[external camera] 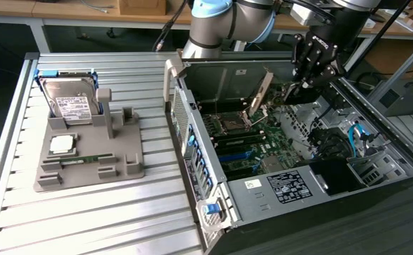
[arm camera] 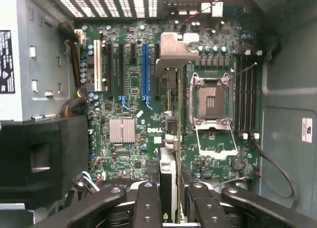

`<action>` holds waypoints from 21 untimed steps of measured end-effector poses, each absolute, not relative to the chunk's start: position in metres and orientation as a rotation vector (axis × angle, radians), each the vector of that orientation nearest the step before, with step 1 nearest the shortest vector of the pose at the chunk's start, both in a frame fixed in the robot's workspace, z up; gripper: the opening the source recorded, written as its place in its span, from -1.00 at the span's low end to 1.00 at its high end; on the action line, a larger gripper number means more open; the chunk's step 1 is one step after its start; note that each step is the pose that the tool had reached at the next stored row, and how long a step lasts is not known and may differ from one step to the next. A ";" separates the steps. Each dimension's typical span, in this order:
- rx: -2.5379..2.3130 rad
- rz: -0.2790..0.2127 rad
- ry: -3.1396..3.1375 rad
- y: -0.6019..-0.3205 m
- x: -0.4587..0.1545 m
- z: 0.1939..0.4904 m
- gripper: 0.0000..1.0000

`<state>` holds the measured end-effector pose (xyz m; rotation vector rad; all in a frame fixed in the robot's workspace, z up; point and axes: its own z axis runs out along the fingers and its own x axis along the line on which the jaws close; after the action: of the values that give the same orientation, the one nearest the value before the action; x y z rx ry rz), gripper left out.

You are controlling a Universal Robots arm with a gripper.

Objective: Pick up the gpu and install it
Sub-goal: 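Insert the gpu into the slot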

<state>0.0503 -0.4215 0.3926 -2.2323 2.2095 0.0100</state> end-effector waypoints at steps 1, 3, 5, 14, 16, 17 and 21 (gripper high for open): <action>-2.246 0.010 2.196 -0.421 0.050 0.393 -0.47; -2.276 0.010 2.165 -0.422 0.050 0.393 -0.47; -2.284 0.010 2.155 -0.422 0.050 0.392 -0.47; -2.285 0.010 2.156 -0.431 0.050 0.392 -0.47; -2.284 0.010 2.156 -0.432 0.050 0.392 -0.47; -2.285 0.010 2.156 -0.433 0.050 0.392 -0.47; -2.285 0.010 2.156 -0.434 0.050 0.391 -0.47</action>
<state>0.0502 -0.4337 0.3914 -2.2846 2.1557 0.0098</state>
